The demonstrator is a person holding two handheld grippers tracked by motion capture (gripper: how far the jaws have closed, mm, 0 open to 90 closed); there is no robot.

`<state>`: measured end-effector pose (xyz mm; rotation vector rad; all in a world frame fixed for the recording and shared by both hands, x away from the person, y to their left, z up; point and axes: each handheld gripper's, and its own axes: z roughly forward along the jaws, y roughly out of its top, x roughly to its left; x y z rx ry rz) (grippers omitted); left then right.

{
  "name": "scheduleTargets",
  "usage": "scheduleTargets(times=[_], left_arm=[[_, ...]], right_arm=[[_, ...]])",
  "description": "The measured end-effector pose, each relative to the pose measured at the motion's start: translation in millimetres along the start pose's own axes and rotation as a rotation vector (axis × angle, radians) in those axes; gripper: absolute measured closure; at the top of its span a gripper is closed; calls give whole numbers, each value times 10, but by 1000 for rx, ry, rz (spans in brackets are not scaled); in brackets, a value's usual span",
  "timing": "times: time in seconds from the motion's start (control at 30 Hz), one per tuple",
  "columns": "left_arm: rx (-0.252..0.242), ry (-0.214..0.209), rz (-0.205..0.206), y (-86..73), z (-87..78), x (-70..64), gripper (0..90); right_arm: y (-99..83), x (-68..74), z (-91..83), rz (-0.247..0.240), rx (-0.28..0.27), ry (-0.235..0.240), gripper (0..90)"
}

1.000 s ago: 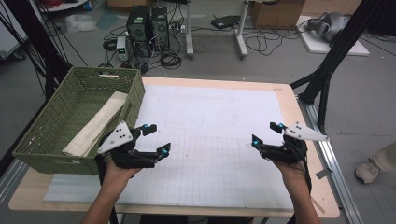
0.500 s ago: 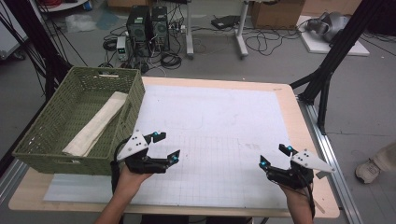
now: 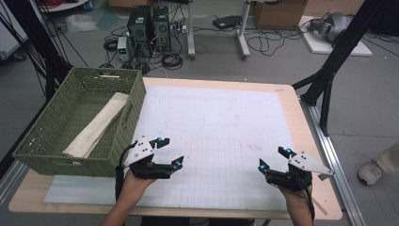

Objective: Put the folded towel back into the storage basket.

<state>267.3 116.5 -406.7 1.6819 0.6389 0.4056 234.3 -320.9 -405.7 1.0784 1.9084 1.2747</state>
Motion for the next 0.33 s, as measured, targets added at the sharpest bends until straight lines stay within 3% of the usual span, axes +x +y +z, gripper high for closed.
scheduleTargets(times=[0.33], left_arm=[[1,7,-7,-9,7,8,194]], right_arm=[[2,14,20,2,-8,13,166]])
